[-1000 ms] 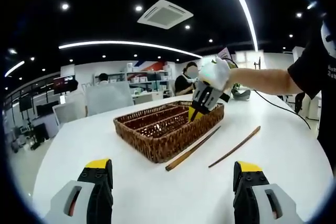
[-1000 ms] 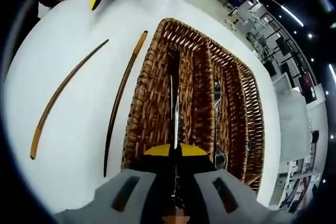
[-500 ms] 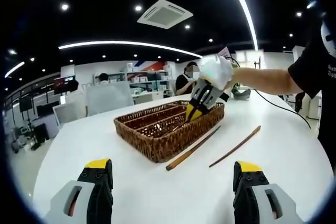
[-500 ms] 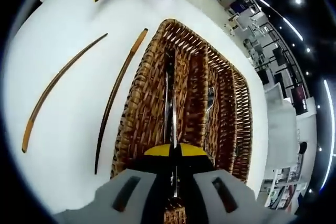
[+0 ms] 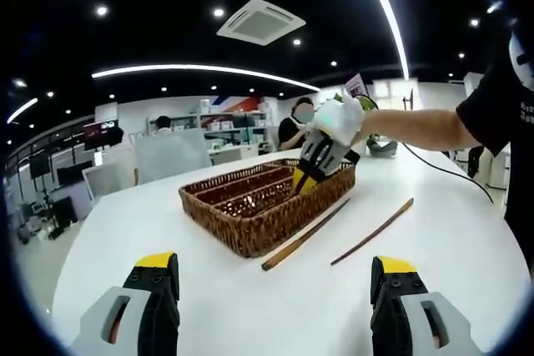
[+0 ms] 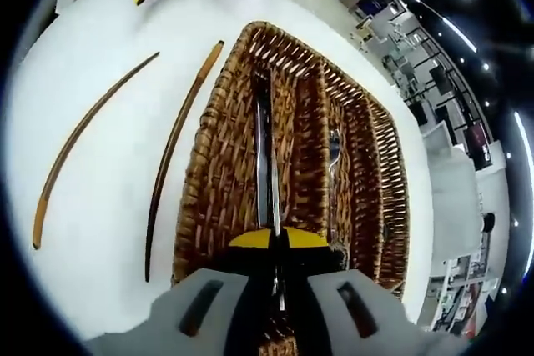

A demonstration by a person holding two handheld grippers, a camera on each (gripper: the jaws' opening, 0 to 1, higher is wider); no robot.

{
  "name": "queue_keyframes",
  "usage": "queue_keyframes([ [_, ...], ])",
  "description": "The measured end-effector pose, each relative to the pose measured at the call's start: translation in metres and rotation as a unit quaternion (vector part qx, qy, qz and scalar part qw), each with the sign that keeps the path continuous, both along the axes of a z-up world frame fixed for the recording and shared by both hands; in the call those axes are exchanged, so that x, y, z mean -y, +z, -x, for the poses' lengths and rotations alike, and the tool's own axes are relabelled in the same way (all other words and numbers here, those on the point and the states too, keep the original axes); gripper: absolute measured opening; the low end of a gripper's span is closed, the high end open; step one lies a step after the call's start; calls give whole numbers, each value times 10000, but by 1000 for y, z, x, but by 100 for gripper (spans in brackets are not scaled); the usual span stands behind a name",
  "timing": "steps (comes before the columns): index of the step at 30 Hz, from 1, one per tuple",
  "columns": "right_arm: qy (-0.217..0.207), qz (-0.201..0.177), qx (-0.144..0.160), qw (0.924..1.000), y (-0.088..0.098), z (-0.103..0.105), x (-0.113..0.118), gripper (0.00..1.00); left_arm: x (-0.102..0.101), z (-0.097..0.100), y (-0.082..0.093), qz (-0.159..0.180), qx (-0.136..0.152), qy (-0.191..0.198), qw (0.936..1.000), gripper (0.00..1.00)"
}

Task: Arrange the knives, forks, and spoons in their matching storage slots by inserting each utensil handle-first until every utensil is classified and aligned in the correct compartment

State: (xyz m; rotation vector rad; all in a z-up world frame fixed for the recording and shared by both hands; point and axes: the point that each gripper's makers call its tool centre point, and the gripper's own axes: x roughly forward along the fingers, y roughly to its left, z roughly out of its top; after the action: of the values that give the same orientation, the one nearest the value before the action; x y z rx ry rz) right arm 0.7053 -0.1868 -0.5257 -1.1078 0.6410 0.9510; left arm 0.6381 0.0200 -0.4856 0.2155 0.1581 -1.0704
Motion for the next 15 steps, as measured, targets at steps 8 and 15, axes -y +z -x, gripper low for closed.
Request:
queue_keyframes([
  [8,14,100,-7,9999,1,5,3,2,-1,-1,-1,-21,9,21,10000,100],
  [15,33,-11,-76,10000,3,8,3,7,0,0,-2,-46,6,-6,10000,100],
])
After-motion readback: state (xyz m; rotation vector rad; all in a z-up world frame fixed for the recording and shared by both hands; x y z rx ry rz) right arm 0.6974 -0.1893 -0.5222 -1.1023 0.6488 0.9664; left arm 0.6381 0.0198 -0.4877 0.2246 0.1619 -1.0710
